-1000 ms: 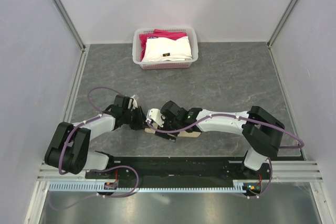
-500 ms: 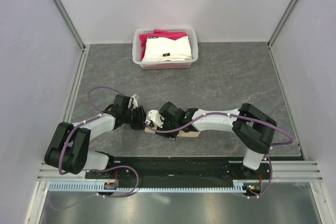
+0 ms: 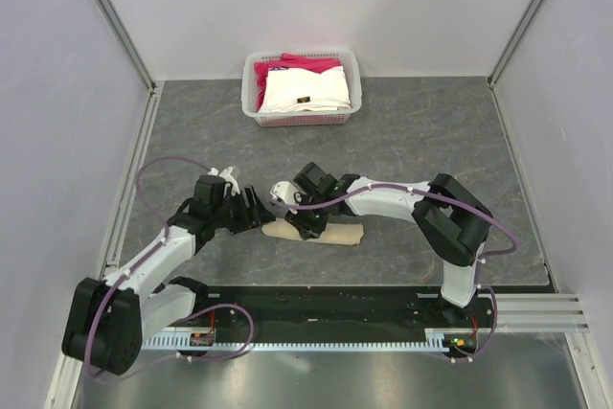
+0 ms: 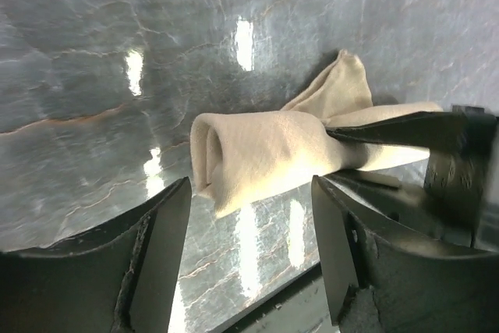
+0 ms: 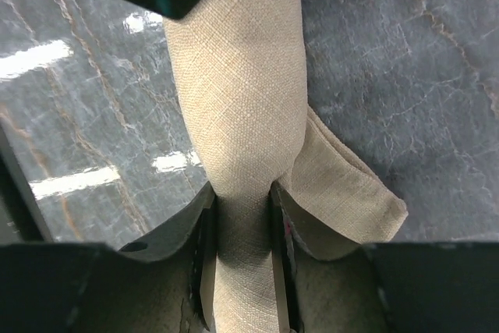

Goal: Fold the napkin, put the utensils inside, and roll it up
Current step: Roll the napkin with the utensil

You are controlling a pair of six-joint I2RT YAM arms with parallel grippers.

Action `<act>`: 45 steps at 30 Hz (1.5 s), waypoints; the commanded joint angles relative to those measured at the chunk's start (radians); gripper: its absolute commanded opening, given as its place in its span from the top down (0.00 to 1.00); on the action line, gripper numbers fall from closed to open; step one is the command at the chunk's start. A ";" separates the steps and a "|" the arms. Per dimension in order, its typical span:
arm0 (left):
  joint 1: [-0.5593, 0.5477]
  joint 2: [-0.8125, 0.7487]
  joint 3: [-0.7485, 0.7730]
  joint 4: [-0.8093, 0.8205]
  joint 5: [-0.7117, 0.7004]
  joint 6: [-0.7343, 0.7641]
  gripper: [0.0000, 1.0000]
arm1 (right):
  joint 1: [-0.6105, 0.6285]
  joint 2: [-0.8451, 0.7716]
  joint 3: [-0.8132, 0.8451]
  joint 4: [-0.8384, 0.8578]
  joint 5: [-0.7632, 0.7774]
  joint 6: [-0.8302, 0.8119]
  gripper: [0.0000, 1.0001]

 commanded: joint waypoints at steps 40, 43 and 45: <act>0.001 0.082 -0.128 0.305 0.102 0.035 0.94 | -0.263 0.422 0.315 -0.336 -0.737 0.164 0.57; 0.001 0.102 -0.100 0.257 0.082 0.040 0.98 | -0.263 0.357 0.321 -0.317 -0.663 0.195 0.47; 0.001 0.117 -0.077 0.231 0.077 0.037 0.98 | -0.264 0.321 0.321 -0.302 -0.600 0.226 0.41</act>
